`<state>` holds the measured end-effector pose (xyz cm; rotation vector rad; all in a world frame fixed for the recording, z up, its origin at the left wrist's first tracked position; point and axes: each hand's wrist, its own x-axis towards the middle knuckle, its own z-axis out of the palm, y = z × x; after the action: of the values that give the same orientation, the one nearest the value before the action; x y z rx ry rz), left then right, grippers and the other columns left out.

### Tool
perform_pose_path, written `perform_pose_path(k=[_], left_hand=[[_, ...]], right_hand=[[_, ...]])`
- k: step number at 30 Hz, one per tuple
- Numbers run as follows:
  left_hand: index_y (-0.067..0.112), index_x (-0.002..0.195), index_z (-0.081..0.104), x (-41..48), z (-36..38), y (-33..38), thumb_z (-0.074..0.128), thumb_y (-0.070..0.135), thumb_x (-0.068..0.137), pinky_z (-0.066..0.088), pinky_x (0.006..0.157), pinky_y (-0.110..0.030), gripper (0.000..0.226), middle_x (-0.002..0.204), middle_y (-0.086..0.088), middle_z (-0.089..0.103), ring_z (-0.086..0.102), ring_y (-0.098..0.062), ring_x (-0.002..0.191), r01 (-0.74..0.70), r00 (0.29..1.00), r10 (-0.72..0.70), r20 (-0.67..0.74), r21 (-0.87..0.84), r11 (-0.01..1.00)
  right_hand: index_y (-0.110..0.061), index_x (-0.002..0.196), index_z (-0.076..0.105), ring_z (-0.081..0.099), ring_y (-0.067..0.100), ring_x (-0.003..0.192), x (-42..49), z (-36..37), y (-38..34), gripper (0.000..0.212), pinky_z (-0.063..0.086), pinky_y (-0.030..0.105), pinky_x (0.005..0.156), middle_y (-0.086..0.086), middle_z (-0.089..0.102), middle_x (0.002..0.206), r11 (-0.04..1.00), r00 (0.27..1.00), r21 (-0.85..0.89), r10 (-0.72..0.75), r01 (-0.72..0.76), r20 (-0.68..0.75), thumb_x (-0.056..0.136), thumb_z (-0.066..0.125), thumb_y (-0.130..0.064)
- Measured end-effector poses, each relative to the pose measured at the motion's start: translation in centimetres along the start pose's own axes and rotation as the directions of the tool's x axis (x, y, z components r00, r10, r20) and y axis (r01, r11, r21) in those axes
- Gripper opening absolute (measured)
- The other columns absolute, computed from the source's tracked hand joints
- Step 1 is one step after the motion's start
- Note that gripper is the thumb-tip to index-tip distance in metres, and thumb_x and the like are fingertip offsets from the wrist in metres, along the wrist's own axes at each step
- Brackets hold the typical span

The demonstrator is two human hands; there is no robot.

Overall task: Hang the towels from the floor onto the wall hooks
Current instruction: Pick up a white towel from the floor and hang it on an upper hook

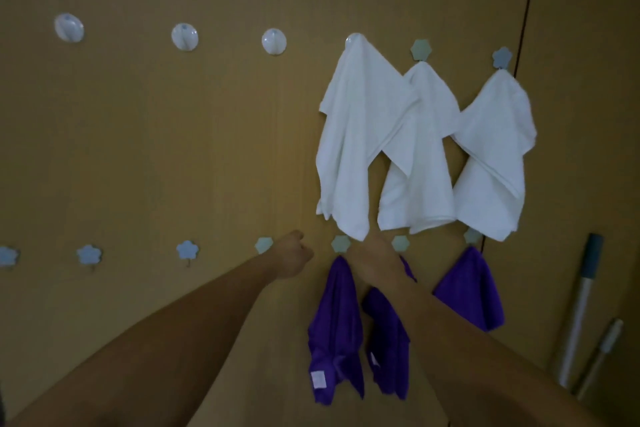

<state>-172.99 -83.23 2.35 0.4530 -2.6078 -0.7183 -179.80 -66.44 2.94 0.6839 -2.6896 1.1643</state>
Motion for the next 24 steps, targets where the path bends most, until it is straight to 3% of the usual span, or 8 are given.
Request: perform_pose_path(k=[1,3,4,7,12,17,21,24], left_hand=[[0.017,0.093,0.05,-1.1,0.1,-0.2,0.055,0.013,0.094,0.032,0.062,-0.012,0.006,0.073,0.009,0.048,0.049,-0.009,0.075,0.01,1.0,-0.009,0.01,-0.006,1.0],[0.012,0.116,0.048,-3.8,-0.1,0.1,0.054,0.019,0.095,0.034,0.075,-0.016,0.023,0.087,0.0,0.058,0.054,-0.019,0.096,0.061,0.995,-0.059,0.08,-0.017,0.998],[0.006,0.126,0.046,-5.2,-0.2,0.2,0.053,0.022,0.096,0.037,0.084,-0.02,0.035,0.107,-0.008,0.061,0.053,-0.023,0.109,0.089,0.99,-0.085,0.11,-0.038,0.995],[0.003,0.148,0.026,-9.7,0.1,0.6,0.048,0.03,0.097,0.03,0.104,-0.025,0.062,0.149,-0.015,0.038,0.038,-0.026,0.135,0.193,0.972,-0.186,0.143,-0.033,0.981],[0.005,0.149,0.025,-18.0,1.3,-0.6,0.048,0.031,0.098,0.032,0.103,-0.025,0.062,0.151,-0.014,0.035,0.038,-0.027,0.136,0.334,0.937,-0.327,0.123,-0.036,0.942],[0.004,0.148,0.027,-26.6,0.3,-4.7,0.048,0.029,0.098,0.036,0.105,-0.028,0.06,0.15,-0.016,0.037,0.041,-0.029,0.133,0.492,0.869,-0.489,0.075,-0.021,0.871],[0.007,0.149,0.026,-33.9,-2.2,-9.3,0.05,0.032,0.097,0.036,0.107,-0.032,0.063,0.151,-0.014,0.035,0.039,-0.03,0.135,0.614,0.789,-0.614,0.018,-0.028,0.789],[0.006,0.148,0.027,-39.5,-4.2,-13.6,0.051,0.032,0.096,0.035,0.107,-0.035,0.063,0.151,-0.014,0.035,0.039,-0.03,0.135,0.696,0.718,-0.696,-0.01,-0.027,0.718]], right_hand=[[-0.012,0.078,0.052,0.06,0.025,0.08,-0.8,0.3,0.5,0.016,0.055,0.042,0.075,0.007,0.06,0.081,0.998,0.999,0.05,-0.042,0.042,0.002,0.087,0.055,-0.025],[-0.01,0.068,0.049,0.059,0.024,0.073,-2.6,0.4,0.9,0.022,0.056,0.046,0.073,0.007,0.058,0.073,0.991,0.993,0.074,-0.115,0.114,0.02,0.088,0.055,-0.018],[-0.006,0.069,0.053,0.06,0.025,0.073,-3.6,0.3,0.7,0.021,0.056,0.046,0.073,0.009,0.06,0.074,0.99,0.99,0.055,-0.129,0.126,0.06,0.087,0.055,-0.017],[-0.002,0.086,0.062,0.063,0.026,0.083,-6.3,0.7,0.8,0.018,0.055,0.046,0.079,0.012,0.065,0.087,0.98,0.964,0.084,-0.192,0.179,0.183,0.085,0.059,-0.019],[-0.013,0.086,0.057,0.062,0.025,0.091,-11.6,2.3,0.9,0.019,0.053,0.036,0.082,0.005,0.062,0.089,0.982,0.909,0.057,-0.187,0.178,0.372,0.082,0.06,-0.031],[-0.006,0.119,0.055,0.059,0.029,0.107,-17.7,7.6,0.3,0.052,0.05,0.032,0.084,0.011,0.06,0.12,0.966,0.809,-0.029,-0.199,0.258,0.553,0.08,0.063,-0.04],[-0.007,0.124,0.055,0.059,0.025,0.103,-22.8,12.5,-2.7,0.055,0.041,0.023,0.072,0.012,0.059,0.125,0.925,0.683,-0.025,-0.262,0.379,0.682,0.083,0.063,-0.043],[-0.002,0.131,0.052,0.057,0.028,0.112,-27.1,16.2,-5.7,0.059,0.047,0.027,0.087,0.013,0.056,0.13,0.906,0.561,0.033,-0.289,0.421,0.775,0.087,0.062,-0.04]])
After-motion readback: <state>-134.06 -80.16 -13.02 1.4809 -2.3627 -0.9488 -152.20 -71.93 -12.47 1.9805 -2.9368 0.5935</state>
